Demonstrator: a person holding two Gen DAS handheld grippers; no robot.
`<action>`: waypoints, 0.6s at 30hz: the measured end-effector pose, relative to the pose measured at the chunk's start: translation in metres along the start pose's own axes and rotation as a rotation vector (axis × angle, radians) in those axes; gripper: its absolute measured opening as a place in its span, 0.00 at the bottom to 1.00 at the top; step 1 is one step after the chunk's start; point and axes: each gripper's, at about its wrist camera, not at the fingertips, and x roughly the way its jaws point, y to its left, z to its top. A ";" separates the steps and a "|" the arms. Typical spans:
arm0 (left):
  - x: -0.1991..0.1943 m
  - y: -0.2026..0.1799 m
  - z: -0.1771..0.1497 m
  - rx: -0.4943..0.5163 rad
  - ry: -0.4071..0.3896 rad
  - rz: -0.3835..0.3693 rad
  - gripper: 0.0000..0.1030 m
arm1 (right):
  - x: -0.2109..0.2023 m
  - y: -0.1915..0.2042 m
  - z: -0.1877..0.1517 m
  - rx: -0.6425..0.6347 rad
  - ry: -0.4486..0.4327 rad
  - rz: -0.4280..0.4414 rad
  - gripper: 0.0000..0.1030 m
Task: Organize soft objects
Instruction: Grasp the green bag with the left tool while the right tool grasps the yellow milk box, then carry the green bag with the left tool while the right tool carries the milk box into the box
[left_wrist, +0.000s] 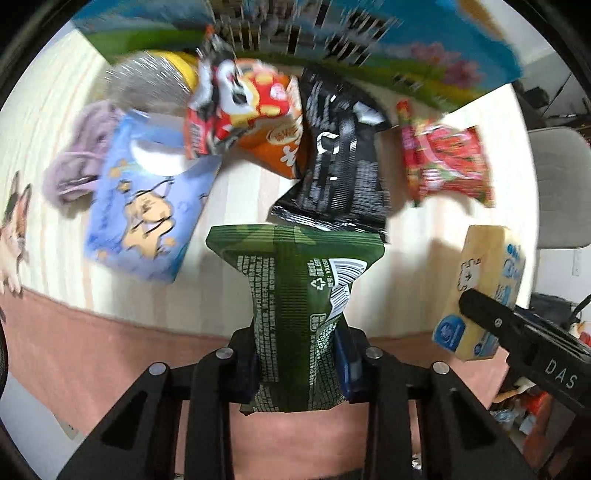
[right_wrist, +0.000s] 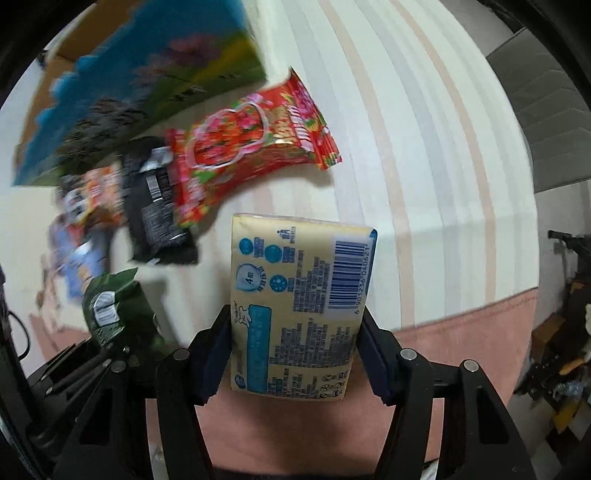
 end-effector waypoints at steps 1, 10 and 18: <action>-0.013 -0.001 -0.005 -0.004 -0.015 -0.012 0.27 | -0.007 -0.002 -0.006 -0.008 -0.008 0.022 0.63; -0.160 -0.034 0.041 0.001 -0.178 -0.138 0.27 | -0.131 0.037 0.031 -0.184 -0.157 0.202 0.63; -0.157 -0.027 0.210 0.032 -0.176 -0.111 0.27 | -0.131 0.089 0.155 -0.246 -0.222 0.130 0.63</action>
